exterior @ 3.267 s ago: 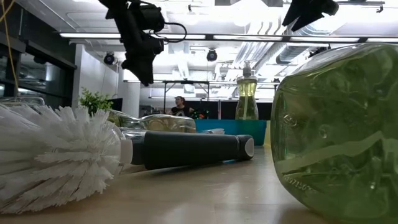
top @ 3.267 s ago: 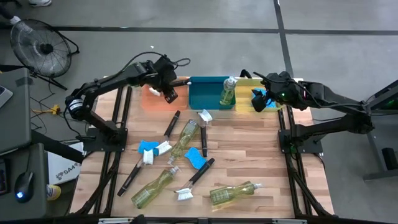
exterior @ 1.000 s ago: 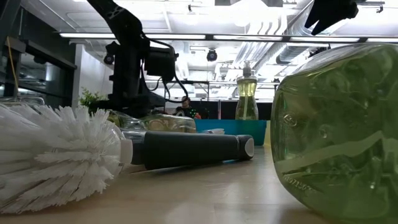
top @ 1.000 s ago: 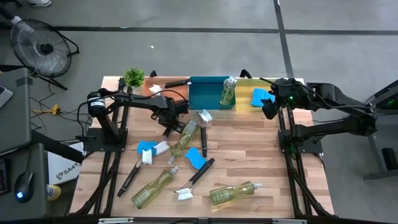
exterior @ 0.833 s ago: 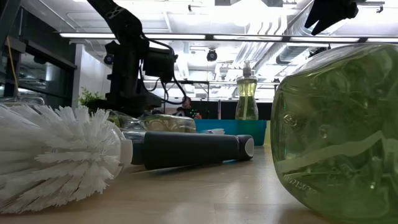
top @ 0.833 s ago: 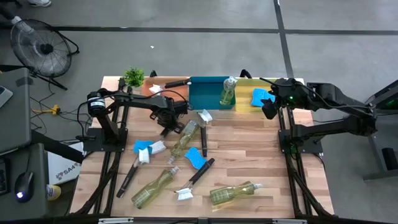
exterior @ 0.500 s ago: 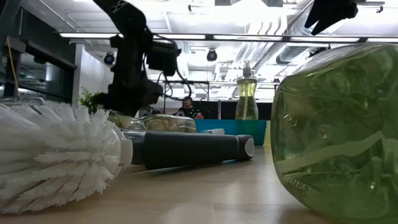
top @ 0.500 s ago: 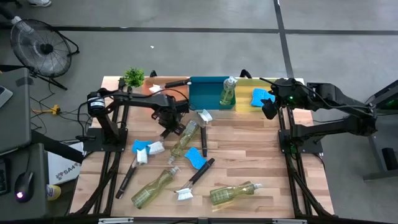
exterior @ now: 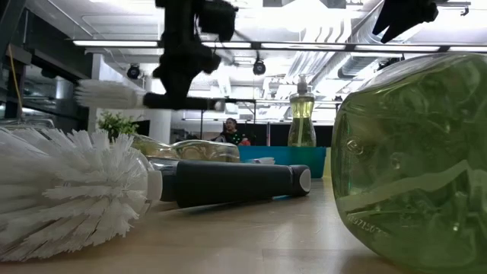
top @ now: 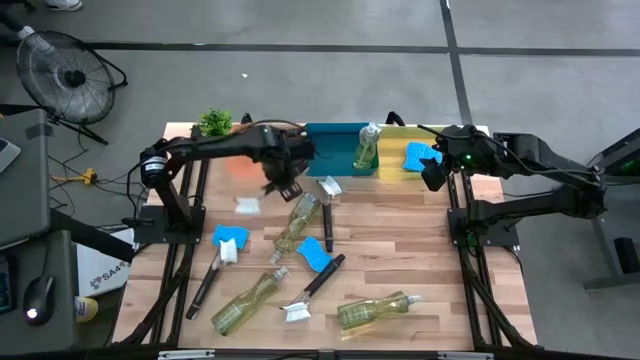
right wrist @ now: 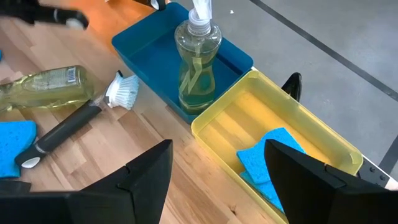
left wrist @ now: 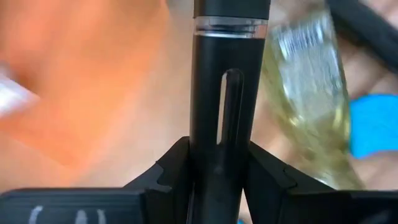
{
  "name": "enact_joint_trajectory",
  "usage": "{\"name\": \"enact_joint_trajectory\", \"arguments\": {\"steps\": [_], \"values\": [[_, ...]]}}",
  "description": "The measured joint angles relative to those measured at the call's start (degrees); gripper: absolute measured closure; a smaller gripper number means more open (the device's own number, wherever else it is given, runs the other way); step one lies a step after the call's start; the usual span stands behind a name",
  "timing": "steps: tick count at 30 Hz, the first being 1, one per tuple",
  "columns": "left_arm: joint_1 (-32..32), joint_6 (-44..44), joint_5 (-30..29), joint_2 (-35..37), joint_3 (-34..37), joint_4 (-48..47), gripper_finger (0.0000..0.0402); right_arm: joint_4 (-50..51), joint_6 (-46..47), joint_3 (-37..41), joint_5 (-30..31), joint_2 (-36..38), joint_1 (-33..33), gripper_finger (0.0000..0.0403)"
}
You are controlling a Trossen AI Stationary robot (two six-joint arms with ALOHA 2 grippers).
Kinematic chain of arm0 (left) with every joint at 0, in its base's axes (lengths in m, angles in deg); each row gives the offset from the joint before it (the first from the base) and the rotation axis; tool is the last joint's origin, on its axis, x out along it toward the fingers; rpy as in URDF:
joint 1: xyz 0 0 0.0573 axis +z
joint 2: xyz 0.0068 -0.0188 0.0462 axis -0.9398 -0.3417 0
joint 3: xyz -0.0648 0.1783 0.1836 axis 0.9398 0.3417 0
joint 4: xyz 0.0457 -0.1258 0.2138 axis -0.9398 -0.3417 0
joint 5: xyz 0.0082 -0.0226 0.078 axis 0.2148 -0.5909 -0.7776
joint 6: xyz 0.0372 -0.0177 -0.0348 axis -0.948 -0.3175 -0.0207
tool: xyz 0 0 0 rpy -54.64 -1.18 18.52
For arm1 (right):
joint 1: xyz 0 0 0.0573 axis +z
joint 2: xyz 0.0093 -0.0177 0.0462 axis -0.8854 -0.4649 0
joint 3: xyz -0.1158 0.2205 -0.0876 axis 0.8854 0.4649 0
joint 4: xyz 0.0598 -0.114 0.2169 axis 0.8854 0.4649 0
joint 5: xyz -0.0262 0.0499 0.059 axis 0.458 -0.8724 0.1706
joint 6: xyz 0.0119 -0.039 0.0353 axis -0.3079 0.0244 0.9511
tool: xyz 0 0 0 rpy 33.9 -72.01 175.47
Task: Pick & Place Kitchen Sink Supplies
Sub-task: Put the cleaning brush into the orange bin
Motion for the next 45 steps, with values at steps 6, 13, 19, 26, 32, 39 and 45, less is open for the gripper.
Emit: {"name": "enact_joint_trajectory", "arguments": {"steps": [6, 13, 19, 26, 32, 39, 45], "values": [[0.02, -10.58, -16.54, 0.04, -6.37, -0.32, 0.0294, -0.03, 0.65, 0.00, 0.24, -0.02, 0.00, 0.0155], [2.73, -19.81, -25.79, -0.16, -6.66, 2.60, 0.0295, -0.09, 2.56, 0.00, 0.85, -0.07, 0.01, 0.0155], [9.74, -25.46, -23.74, -0.44, -6.64, 7.79, 0.0295, -1.02, 2.80, 0.02, 1.92, -0.07, 0.02, 0.0155], [16.54, -31.17, -17.27, -0.44, -5.16, 11.72, 0.0296, -1.38, 4.09, 0.02, 3.77, -0.07, 0.00, 0.0155], [18.58, -36.14, -13.30, -0.44, 0.06, 15.37, 0.0296, -1.37, 4.91, 0.02, 5.57, -0.07, 0.02, 0.0155], [18.40, -42.36, -8.71, -0.46, 5.14, 19.03, 0.0296, -1.38, 6.50, 0.02, 6.41, -0.11, 0.02, 0.0155], [18.45, -45.07, -7.91, -0.46, 9.03, 23.34, 0.0296, -1.38, 7.74, 0.02, 6.73, -0.37, 0.02, 0.0155]]}}
